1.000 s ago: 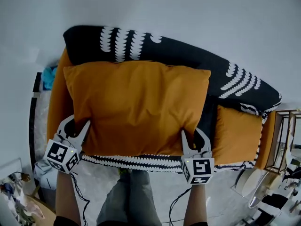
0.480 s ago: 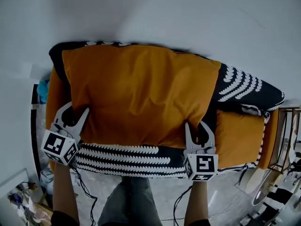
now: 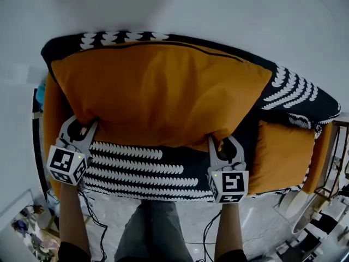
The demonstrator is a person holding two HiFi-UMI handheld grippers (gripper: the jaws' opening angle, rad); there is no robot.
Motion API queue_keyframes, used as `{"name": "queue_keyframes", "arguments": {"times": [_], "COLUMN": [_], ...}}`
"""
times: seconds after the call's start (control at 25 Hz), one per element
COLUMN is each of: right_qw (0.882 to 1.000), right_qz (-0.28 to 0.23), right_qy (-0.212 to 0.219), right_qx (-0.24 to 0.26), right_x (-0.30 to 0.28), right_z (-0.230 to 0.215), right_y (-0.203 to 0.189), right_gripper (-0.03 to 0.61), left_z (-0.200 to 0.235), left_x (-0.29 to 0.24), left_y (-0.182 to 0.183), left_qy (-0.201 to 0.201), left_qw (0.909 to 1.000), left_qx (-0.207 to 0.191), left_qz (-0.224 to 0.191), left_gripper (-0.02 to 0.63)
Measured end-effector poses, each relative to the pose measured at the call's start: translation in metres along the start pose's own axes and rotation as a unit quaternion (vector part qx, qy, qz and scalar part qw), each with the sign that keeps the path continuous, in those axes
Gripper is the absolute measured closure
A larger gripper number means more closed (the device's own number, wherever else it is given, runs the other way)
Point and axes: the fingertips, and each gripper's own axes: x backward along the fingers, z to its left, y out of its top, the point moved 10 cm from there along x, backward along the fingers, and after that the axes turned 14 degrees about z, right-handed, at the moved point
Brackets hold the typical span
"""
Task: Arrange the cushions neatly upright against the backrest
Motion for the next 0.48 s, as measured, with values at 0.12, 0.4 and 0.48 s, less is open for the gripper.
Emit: {"name": "queue_keyframes", "arguments": {"times": [0.12, 0.4, 0.48], "right_qw": [1.0, 1.0, 1.0], "right_qz": [0.008, 0.024, 0.028], "right_qy": [0.003, 0.006, 0.004], "right_qx": [0.005, -0.009, -0.013], "right_x": [-0.013, -0.032, -0.036], "right_z": [-0.002, -0.012, -0.014], "right_y": [-0.006, -0.019, -0.021], "right_gripper": [0.451, 0.451, 0.443], "left_z": [0.001, 0.006, 0.007], "left_x": [-0.014, -0.034, -0.035], "left_y": [-0.007, -0.017, -0.019], "left_qy": [0.006, 0.004, 0.006], "left_qw": [0.9998, 0.9997, 0.9997], "left_qx": [-0.008, 0.003, 0.012], "left_qz": [0.017, 0.022, 0.019], "left_gripper": [0.474, 0.459, 0.446]}}
